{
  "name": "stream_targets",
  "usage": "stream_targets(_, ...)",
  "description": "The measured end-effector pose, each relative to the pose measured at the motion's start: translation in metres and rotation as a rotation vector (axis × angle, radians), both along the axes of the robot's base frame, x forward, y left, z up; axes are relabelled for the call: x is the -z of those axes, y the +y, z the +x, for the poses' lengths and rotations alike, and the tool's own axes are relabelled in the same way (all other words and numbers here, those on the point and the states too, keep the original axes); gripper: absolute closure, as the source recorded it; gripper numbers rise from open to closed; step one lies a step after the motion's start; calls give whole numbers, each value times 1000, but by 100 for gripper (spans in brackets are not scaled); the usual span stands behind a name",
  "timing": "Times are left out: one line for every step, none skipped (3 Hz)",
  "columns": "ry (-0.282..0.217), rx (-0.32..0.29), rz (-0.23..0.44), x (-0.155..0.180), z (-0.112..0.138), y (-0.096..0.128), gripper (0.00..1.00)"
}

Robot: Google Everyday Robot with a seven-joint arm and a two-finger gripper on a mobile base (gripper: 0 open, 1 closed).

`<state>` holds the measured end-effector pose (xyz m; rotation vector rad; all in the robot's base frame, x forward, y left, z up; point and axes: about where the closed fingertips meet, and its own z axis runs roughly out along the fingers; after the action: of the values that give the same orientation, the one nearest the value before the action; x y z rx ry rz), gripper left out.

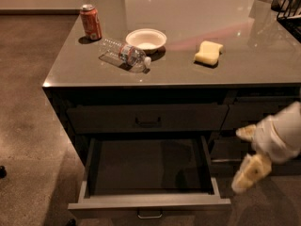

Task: Close middle drawer

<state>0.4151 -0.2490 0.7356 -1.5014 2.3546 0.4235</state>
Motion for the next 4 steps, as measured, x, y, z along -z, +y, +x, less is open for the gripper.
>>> stream_targets(-88, 126, 174, 53, -13, -27, 0)
stream_targets(-154, 212, 181, 57, -16, -56, 0)
stream_targets(-140, 217, 162, 72, -12, -52, 0)
stream_targets(-173, 51, 96, 152, -37, -21, 0)
